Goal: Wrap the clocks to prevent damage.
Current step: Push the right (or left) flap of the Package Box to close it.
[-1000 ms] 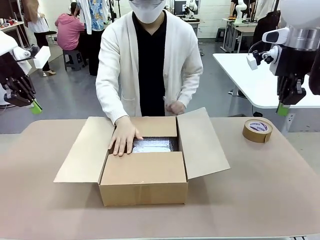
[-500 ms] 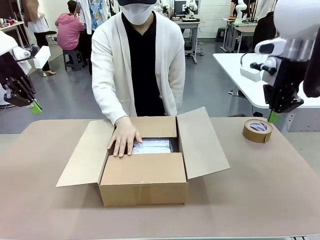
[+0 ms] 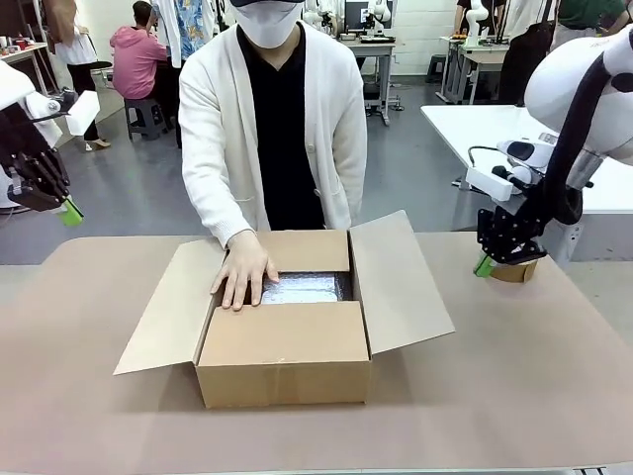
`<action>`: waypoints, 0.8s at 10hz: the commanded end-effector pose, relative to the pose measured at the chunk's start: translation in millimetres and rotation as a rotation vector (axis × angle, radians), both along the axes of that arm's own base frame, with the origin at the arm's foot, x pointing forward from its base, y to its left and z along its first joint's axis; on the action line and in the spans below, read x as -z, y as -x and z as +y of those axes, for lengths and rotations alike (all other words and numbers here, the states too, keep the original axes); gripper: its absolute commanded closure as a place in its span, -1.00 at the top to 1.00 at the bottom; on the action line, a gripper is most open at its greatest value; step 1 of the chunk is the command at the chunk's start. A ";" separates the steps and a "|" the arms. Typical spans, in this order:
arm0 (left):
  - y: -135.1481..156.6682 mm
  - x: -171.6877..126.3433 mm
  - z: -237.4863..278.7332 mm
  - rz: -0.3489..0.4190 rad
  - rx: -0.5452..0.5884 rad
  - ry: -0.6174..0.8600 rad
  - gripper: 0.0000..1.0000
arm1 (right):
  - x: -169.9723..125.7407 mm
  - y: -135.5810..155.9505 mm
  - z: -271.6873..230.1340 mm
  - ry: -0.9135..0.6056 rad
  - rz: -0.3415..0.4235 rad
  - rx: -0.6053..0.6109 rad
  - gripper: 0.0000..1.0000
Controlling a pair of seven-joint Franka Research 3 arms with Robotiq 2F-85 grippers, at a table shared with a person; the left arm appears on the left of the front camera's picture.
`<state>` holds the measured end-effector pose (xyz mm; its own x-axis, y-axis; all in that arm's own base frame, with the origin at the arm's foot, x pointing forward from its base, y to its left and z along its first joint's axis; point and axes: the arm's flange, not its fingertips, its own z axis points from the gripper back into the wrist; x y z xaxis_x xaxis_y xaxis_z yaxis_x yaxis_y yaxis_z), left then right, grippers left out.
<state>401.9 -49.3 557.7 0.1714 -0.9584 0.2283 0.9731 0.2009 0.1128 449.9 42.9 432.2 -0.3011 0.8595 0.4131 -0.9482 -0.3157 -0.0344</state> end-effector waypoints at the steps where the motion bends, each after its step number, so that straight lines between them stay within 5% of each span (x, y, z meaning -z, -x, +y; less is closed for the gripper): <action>1: -0.8 -0.6 1.4 0.000 0.001 -0.008 -0.98 | -5.3 5.5 10.4 0.142 0.021 0.308 -0.98; 2: -0.8 -0.6 1.4 0.000 0.001 -0.008 -0.98 | 0.0 0.0 0.0 0.000 0.000 0.000 -0.98; 7: -0.8 -0.6 1.4 0.000 0.001 -0.008 -0.98 | 1.7 1.2 4.7 0.018 -0.003 0.022 -0.98; 8: -0.8 -0.6 1.4 0.000 0.001 -0.008 -0.98 | 26.3 -0.2 14.7 -0.027 0.033 0.083 -0.98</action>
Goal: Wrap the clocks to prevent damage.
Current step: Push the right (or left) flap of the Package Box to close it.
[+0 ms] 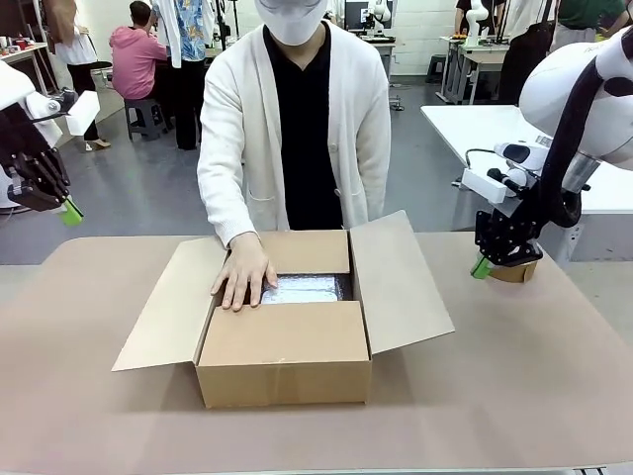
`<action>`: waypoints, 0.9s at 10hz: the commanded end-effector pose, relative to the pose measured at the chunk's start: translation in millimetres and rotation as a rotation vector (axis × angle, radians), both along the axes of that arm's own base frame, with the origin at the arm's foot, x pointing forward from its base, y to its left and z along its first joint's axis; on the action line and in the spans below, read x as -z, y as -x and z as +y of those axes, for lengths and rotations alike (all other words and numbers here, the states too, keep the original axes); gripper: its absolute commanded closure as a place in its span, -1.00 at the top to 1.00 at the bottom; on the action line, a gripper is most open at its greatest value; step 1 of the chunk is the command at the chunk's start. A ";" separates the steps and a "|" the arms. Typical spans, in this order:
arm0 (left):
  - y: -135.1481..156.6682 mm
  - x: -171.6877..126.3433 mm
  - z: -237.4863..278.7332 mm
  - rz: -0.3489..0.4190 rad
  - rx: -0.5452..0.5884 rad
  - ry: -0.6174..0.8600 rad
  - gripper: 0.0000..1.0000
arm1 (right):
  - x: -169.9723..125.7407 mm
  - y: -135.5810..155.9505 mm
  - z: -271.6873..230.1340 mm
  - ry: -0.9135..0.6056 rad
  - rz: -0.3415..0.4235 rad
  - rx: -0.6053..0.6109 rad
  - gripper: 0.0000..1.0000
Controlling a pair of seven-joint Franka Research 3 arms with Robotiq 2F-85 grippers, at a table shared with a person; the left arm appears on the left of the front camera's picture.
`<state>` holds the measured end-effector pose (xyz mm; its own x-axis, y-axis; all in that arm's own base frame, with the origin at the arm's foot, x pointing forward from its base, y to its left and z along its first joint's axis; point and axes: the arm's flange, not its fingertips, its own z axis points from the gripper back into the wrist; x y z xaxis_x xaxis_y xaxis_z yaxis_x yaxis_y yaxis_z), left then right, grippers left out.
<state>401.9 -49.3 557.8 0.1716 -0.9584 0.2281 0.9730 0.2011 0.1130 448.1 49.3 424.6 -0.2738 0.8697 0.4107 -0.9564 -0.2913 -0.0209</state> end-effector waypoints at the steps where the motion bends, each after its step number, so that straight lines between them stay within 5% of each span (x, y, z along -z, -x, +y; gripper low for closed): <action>1: -0.8 -0.5 1.4 0.000 0.001 -0.008 -0.98 | 36.8 -5.9 13.3 -0.083 0.018 0.102 -0.98; 3: -0.8 -0.5 1.4 0.000 0.001 -0.008 -0.98 | 60.7 -10.4 13.1 -0.231 0.022 0.249 -0.98; 5: -0.8 -0.5 1.4 0.000 0.001 -0.008 -0.98 | 78.2 -9.3 15.7 -0.438 0.116 0.316 -0.98; 9: -0.8 -0.5 1.4 0.000 0.001 -0.008 -0.98 | 80.1 3.7 42.6 -0.721 0.297 0.086 -0.98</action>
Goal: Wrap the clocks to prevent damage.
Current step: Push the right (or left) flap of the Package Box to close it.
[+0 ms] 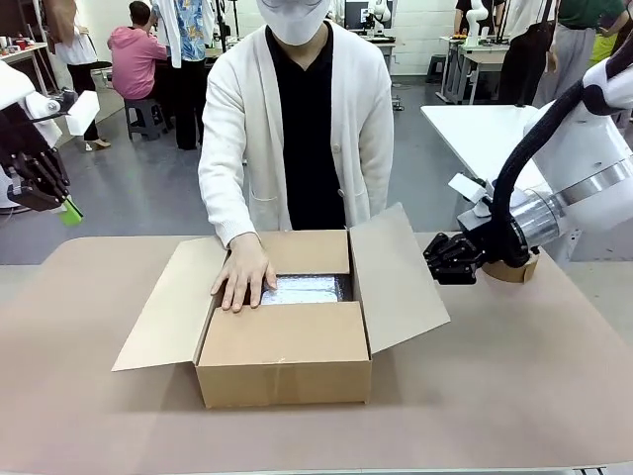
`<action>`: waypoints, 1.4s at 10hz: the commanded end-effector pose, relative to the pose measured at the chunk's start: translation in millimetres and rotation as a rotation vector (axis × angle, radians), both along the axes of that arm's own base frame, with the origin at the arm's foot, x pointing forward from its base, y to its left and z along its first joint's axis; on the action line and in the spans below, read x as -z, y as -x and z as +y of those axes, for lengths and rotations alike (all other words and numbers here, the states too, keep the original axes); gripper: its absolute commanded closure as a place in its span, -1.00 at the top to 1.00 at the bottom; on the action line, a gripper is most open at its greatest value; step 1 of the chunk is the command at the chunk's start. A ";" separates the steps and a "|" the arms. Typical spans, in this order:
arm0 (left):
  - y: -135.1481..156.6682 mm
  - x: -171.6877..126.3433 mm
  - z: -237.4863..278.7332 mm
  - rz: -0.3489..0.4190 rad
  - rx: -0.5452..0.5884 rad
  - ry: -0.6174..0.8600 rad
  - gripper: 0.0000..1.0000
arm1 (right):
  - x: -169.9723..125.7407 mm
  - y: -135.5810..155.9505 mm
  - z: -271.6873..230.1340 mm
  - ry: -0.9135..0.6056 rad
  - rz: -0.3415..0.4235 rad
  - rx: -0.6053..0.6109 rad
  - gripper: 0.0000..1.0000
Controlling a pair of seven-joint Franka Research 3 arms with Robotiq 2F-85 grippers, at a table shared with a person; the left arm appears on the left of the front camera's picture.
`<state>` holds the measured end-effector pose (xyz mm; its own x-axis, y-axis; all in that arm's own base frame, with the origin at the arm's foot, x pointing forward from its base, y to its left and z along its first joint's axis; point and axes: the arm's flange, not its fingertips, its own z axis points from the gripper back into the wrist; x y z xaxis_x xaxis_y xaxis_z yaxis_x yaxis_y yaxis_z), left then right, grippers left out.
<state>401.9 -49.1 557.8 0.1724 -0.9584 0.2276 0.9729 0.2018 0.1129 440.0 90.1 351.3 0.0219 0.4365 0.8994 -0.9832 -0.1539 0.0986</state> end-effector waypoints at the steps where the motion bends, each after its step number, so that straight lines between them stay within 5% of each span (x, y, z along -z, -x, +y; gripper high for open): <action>1: -0.8 -0.6 1.1 0.000 0.002 -0.007 -0.98 | 3.8 -0.5 14.1 -0.091 -0.024 -0.103 -0.98; 7: -0.8 -0.6 1.1 0.000 0.002 -0.007 -0.98 | 15.8 -4.5 116.7 0.068 -0.116 -0.131 -0.98; 14: -0.8 -0.6 1.1 0.000 0.002 -0.007 -0.98 | 26.9 -28.3 133.6 0.174 -0.186 -0.014 -0.98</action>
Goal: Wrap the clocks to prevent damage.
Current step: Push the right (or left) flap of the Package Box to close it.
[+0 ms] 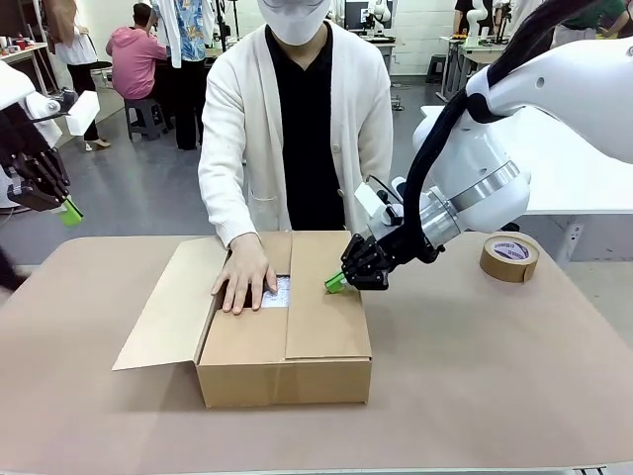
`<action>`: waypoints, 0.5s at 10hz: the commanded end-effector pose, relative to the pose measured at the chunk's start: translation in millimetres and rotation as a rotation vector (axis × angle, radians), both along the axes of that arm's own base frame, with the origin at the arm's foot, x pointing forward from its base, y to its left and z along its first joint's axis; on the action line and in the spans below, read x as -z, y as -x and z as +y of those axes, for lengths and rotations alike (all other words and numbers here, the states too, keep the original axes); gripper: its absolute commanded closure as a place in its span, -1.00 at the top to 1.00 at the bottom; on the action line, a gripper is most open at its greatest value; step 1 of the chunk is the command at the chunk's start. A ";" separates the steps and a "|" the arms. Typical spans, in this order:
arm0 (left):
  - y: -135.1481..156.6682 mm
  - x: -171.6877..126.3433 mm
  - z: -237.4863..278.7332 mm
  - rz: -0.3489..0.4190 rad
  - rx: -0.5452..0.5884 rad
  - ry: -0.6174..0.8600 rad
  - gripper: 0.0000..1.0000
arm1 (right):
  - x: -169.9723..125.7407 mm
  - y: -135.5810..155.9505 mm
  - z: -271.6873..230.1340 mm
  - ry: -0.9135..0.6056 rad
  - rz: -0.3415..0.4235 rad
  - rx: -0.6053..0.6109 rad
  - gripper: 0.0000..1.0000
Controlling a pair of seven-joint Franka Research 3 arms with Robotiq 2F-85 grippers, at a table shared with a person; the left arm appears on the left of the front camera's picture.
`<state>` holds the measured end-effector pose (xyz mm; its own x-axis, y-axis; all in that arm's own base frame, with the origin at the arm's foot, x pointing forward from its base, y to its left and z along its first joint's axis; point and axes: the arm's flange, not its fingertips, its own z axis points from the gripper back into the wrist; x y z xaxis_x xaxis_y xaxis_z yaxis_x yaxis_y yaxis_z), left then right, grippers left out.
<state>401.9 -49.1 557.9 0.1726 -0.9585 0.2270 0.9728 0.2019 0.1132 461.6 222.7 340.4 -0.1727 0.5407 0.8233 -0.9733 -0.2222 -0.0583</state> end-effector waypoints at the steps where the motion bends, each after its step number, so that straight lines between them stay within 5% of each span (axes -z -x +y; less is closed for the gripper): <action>1: -0.8 -0.5 1.2 0.000 0.002 -0.007 -0.98 | 17.4 -9.3 -1.5 0.057 -0.017 0.076 -0.98; 5: -0.8 -0.5 1.2 0.000 0.002 -0.007 -0.98 | 16.6 -12.8 -10.9 0.076 -0.025 0.099 -0.98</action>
